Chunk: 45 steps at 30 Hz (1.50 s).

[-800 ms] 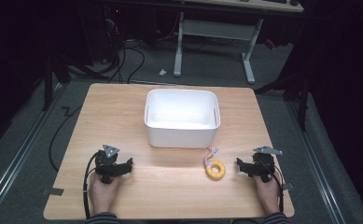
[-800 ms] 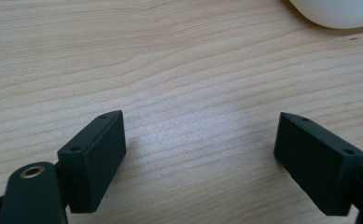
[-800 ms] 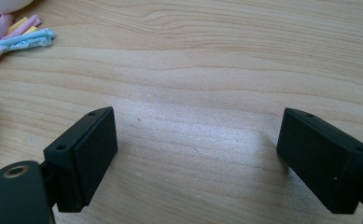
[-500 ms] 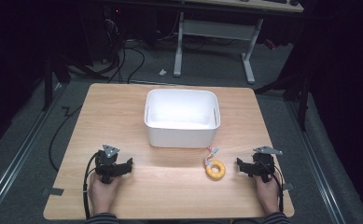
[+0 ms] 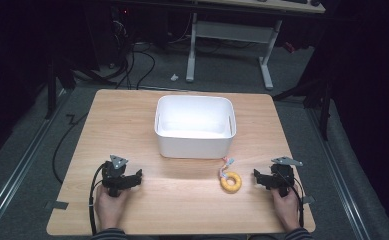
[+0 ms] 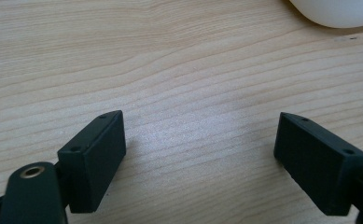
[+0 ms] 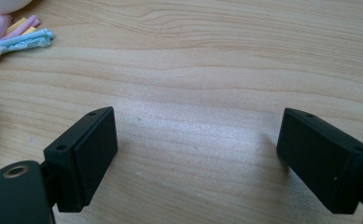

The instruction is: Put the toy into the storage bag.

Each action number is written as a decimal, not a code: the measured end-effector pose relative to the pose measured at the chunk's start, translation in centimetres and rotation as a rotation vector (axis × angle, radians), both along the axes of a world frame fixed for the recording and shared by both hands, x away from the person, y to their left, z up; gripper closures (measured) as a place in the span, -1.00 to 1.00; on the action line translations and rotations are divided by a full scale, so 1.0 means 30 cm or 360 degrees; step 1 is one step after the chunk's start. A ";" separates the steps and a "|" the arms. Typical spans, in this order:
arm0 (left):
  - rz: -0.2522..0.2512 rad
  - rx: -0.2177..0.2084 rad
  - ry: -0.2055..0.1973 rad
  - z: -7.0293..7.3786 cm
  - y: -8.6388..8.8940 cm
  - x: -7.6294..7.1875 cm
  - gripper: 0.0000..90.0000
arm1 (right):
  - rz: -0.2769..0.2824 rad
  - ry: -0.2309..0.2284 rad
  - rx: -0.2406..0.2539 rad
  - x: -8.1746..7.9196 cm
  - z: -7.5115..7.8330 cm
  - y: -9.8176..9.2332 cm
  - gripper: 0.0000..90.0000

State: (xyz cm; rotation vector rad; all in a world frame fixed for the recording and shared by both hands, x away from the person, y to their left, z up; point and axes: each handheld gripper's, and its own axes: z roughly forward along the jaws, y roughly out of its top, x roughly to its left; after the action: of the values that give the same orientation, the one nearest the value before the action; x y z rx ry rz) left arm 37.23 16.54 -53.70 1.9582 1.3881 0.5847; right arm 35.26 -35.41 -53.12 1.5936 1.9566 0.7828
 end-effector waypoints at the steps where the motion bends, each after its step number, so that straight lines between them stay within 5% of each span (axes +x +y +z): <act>1: 0.0000 0.0000 0.0000 0.000 0.000 0.000 -0.62 | 0.0000 0.0000 0.0000 0.000 0.000 0.000 -0.72; 20: 0.0003 -0.0003 0.0001 0.000 0.000 0.000 -0.62 | 0.0014 -0.0008 0.0008 0.000 0.002 -0.001 -0.63; 29: 0.0003 -0.0002 0.0001 0.000 0.000 0.000 -0.62 | 0.0002 -0.0006 0.0006 -0.004 0.012 -0.006 -0.31; 45: 0.0002 -0.0003 0.0001 0.000 0.000 0.000 -0.62 | 0.0138 -0.0009 0.0173 -0.060 0.038 -0.031 -0.12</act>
State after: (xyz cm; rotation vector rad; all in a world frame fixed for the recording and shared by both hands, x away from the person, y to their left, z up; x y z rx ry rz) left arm 37.22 16.53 -53.70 1.9563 1.3901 0.5837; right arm 33.46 -36.34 -51.98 1.5746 2.0219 0.9421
